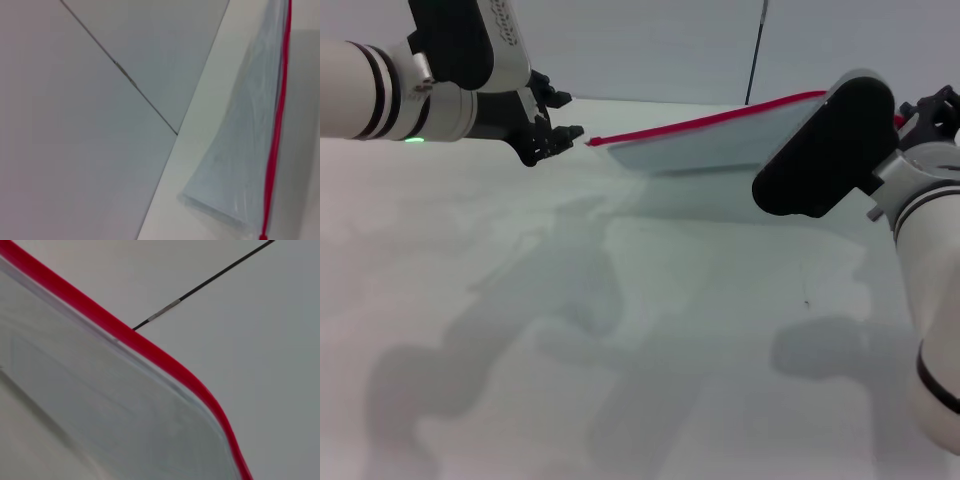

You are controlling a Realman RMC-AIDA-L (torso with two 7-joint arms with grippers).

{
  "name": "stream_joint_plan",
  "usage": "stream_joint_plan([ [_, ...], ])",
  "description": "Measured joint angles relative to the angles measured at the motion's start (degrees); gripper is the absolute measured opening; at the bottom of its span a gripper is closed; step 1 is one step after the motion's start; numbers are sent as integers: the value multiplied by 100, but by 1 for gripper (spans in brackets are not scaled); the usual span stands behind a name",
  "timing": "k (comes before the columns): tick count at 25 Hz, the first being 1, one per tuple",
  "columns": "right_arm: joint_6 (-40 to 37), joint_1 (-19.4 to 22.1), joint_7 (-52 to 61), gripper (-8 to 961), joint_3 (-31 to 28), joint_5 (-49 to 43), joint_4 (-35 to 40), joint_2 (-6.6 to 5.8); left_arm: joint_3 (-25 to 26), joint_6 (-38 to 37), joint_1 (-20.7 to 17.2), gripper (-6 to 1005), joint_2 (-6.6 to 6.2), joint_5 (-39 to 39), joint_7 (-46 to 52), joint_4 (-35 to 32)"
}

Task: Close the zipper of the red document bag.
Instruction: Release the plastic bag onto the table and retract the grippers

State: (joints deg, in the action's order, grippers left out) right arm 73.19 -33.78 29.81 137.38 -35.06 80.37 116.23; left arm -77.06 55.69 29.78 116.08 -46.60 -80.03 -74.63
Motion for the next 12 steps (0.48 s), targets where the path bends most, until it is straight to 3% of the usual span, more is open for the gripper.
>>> stream_joint_plan([
  [4, 60, -52, 174, 91, 71, -16, -111, 4, 2, -3, 9, 351, 2, 11, 61, -20],
  [7, 78, -99, 201, 95, 99, -2, -204, 5, -8, -5, 10, 406, 6, 12, 89, -36],
  [12, 184, -134, 238, 217, 162, 11, -273, 15, -11, -6, 39, 460, 5, 12, 140, -42],
])
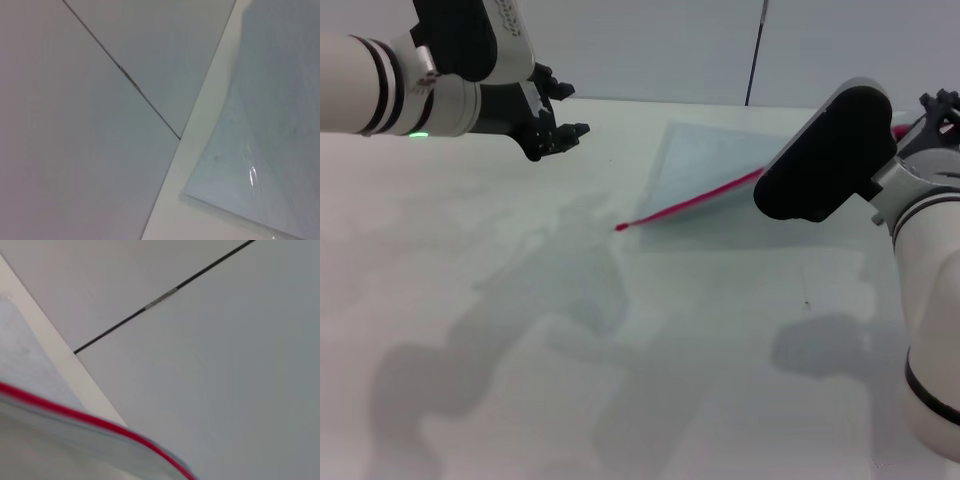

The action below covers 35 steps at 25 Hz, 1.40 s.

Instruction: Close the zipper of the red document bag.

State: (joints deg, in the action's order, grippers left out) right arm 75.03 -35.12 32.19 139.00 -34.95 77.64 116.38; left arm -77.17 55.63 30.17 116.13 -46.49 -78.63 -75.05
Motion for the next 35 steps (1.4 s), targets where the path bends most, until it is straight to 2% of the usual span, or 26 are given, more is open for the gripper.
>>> stream_joint_plan([
  [3, 130, -22, 3, 290, 75, 0, -13, 0, 8, -1, 11, 461, -1, -12, 6, -1],
  [8, 474, -38, 106, 472, 263, -65, -23, -1, 17, -11, -22, 460, -3, -71, 37, -52],
  [13, 982, -35, 362, 476, 287, -484, -131, -1, 30, -122, -207, 461, -3, -265, 154, -271],
  [16, 1153, 0, 722, 475, 296, -779, -153, -2, 113, -266, -414, 461, 0, -756, 155, -378],
  [20, 1165, -1, 1599, 475, 430, -1132, -191, -1, 292, -582, -750, 454, 10, -2030, 160, -450],
  [23, 1119, -31, 2396, 474, 518, -1308, -310, -4, 216, -947, -962, 450, 20, -2950, 110, -431],
  [25, 1052, -49, 2981, 474, 560, -1387, -432, -9, -40, -1367, -1083, 450, 28, -3458, 56, -398],
  [27, 960, -56, 3617, 473, 566, -1444, -544, -18, -507, -2018, -1200, 450, 31, -3803, -31, -378],
  [31, 631, -77, 4604, 472, 409, -1473, -673, -42, -1413, -3427, -1376, 451, 32, -4035, -163, -366],
  [35, 173, -104, 5244, 471, 146, -1500, -773, -46, -1858, -4144, -1441, 451, 28, -4438, -210, -387],
])
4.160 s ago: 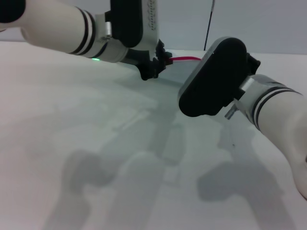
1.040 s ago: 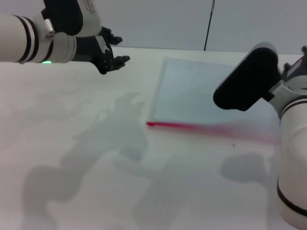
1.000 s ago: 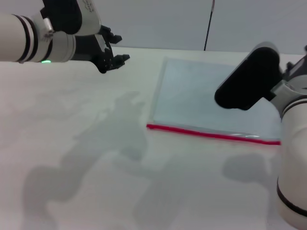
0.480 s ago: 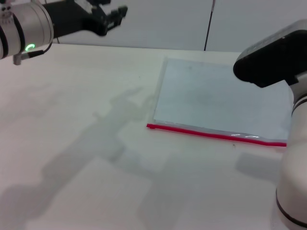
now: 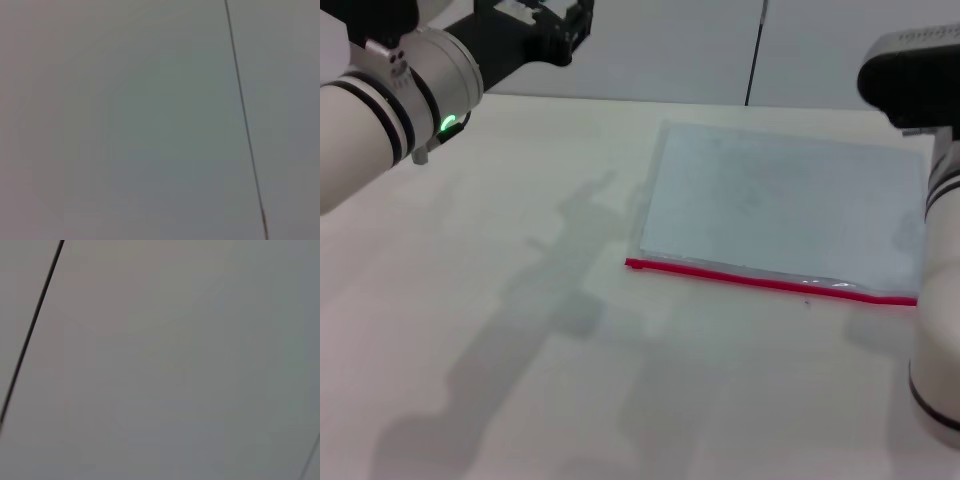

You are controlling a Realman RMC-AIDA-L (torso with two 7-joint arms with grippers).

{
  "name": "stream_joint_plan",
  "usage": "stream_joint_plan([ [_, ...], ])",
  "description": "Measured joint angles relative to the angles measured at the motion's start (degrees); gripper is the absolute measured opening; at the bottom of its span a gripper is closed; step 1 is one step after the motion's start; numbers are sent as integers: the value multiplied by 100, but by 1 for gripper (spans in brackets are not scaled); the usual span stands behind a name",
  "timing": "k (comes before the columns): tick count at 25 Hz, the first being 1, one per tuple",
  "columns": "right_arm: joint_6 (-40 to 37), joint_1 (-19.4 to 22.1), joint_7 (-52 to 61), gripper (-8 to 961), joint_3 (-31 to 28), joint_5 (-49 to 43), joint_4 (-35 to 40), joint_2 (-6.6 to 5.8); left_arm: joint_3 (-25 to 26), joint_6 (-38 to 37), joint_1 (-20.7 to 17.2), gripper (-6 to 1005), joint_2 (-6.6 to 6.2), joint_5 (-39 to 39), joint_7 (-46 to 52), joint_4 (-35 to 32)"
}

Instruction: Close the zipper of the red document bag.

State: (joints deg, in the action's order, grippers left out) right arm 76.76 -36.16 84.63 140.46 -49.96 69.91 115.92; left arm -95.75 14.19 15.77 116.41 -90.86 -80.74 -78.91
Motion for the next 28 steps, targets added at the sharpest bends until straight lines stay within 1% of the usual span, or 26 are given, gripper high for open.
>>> stream_joint_plan([
  [2, -251, -6, 345, 471, -91, -41, -75, 0, -103, -271, -48, 451, 3, -204, -10, -13],
  [3, -513, 13, 628, 471, -167, -91, -92, -1, -135, -384, -64, 451, 4, -251, -12, -13],
  [5, -666, 35, 737, 470, -215, -112, -81, -4, -214, -715, -121, 450, 5, -348, -15, -10],
  [6, -847, 69, 819, 470, -263, -120, -56, -5, -253, -855, -169, 450, 5, -365, -15, -8],
  [7, -1203, 148, 935, 470, -350, -175, -10, -7, -282, -953, -215, 450, 5, -365, -15, -15],
  [8, -1203, 148, 935, 470, -350, -175, -10, -7, -307, -1043, -254, 450, 4, -354, -15, -46],
  [11, -1913, 263, 1205, 469, -532, -394, 21, -8, -372, -1383, -315, 451, -5, -322, -15, -102],
  [13, -2569, 284, 1327, 468, -719, -496, 22, -13, -378, -1566, -318, 451, -11, -320, -15, -107],
  [15, -3472, 341, 1339, 468, -988, -622, 8, -32, -388, -1646, -315, 450, -13, -318, -15, -88],
  [16, -3772, 374, 1339, 468, -1103, -684, -3, -39, -403, -1666, -307, 450, -13, -316, -14, -79],
  [22, -6179, 748, 1346, 467, -2025, -1427, -82, -26, -429, -1692, -286, 451, -22, -315, -21, -91],
  [23, -6459, 813, 1344, 467, -2165, -1511, -84, -15, -431, -1692, -285, 451, -22, -315, -23, -91],
  [25, -6733, 910, 1326, 467, -2345, -1618, -88, -3, -432, -1694, -281, 451, -22, -315, -43, -93],
  [28, -7057, 981, 1315, 467, -2399, -1988, -96, -6, -434, -1697, -281, 451, -19, -317, -72, -103],
])
